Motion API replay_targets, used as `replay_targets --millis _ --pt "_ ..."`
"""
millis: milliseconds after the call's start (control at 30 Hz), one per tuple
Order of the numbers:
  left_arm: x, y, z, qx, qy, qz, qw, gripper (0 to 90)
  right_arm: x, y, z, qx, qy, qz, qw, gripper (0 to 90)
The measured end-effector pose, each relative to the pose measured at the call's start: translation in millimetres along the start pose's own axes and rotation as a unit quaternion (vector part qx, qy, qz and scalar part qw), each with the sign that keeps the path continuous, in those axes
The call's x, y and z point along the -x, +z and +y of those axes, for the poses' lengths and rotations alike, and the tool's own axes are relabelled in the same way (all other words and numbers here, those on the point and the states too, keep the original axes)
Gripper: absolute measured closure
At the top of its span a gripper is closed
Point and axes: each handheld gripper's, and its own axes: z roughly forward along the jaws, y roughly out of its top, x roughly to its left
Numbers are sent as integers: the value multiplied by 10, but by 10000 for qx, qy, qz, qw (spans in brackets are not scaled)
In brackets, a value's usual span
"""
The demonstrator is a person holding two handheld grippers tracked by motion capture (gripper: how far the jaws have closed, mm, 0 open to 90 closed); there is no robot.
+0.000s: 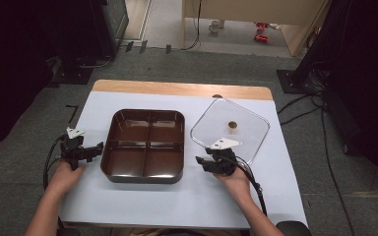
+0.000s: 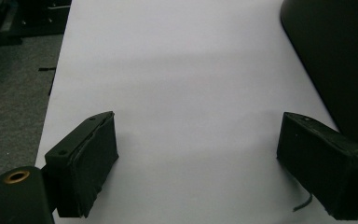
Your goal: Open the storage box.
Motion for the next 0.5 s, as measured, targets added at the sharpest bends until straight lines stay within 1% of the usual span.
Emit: replay_targets --millis 67,167,233,300,400,500 --pt "0 1 0 4 -1 1 10000 121 -5 45 -16 -48 -19 3 10000 461" --pt "0 1 0 3 0 0 10000 121 -3 101 -35 -114 -71 -62 9999 464" --pt "0 1 0 4 -1 1 10000 121 -8 135 -48 -181 -34 -88 9998 464" --pt "0 1 0 5 -2 1 10000 121 -14 161 -63 -224 -50 -88 9997 463" --pt "0 1 0 4 0 1 10000 121 -29 176 -82 -146 -72 -125 9998 461" --pt "0 0 0 -1 1 0 10000 121 -27 180 -106 -55 -10 -111 9999 454"
